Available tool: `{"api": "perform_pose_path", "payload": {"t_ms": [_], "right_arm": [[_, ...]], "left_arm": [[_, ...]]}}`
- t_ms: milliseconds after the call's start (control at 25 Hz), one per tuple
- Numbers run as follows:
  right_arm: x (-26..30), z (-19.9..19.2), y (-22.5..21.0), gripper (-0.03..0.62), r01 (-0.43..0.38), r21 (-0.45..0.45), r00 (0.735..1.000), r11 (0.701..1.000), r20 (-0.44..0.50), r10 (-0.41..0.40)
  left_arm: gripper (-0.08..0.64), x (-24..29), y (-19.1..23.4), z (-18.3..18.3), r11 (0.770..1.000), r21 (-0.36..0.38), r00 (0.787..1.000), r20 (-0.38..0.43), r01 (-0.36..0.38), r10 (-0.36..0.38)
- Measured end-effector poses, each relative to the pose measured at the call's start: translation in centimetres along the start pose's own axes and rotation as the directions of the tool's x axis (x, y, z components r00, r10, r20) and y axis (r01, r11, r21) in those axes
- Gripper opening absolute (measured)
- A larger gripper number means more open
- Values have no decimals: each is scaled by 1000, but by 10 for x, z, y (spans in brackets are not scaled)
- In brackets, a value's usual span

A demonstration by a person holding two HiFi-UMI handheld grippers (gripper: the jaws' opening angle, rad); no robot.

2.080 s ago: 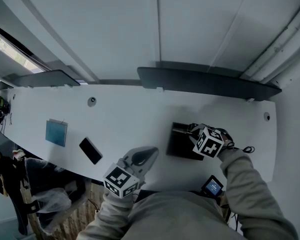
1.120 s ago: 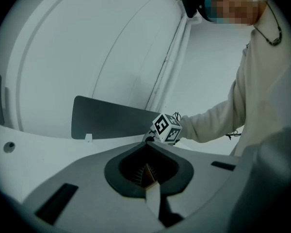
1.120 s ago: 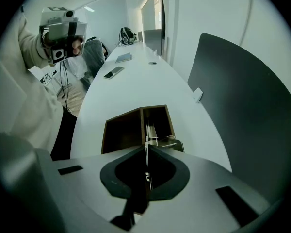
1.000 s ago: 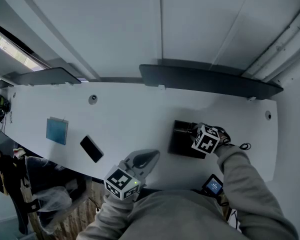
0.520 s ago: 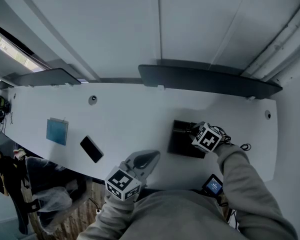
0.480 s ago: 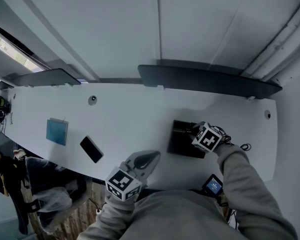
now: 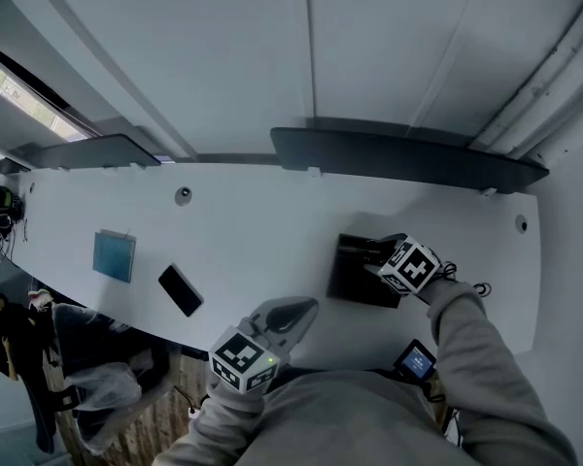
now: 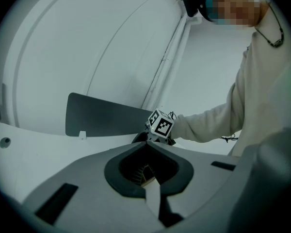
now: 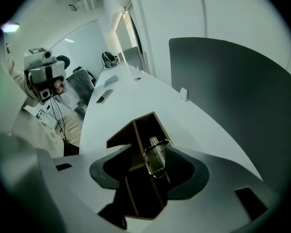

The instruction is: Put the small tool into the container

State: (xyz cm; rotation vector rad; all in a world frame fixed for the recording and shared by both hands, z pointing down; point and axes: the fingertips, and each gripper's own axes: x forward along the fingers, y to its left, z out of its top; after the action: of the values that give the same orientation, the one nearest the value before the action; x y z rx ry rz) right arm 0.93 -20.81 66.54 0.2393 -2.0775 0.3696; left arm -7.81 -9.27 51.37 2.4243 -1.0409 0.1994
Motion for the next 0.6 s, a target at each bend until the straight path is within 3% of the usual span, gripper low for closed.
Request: {"api": "perform_pose_path", "payload": {"t_ms": [160, 400, 600], "right_arm": [[-8, 6, -2, 187, -3, 55, 999, 998, 47, 1], [-17, 1, -3, 186, 29, 48, 998, 998, 50, -31], [-32, 2, -10, 186, 69, 96, 989, 993, 125, -81]], "left_arm": [[2, -1, -1, -1, 1000, 2, 1000, -1, -1, 1], [2, -1, -7, 0, 1000, 13, 1000, -1, 10, -10], [2, 4, -9, 1, 999, 32, 1000, -8, 24, -23]]}}
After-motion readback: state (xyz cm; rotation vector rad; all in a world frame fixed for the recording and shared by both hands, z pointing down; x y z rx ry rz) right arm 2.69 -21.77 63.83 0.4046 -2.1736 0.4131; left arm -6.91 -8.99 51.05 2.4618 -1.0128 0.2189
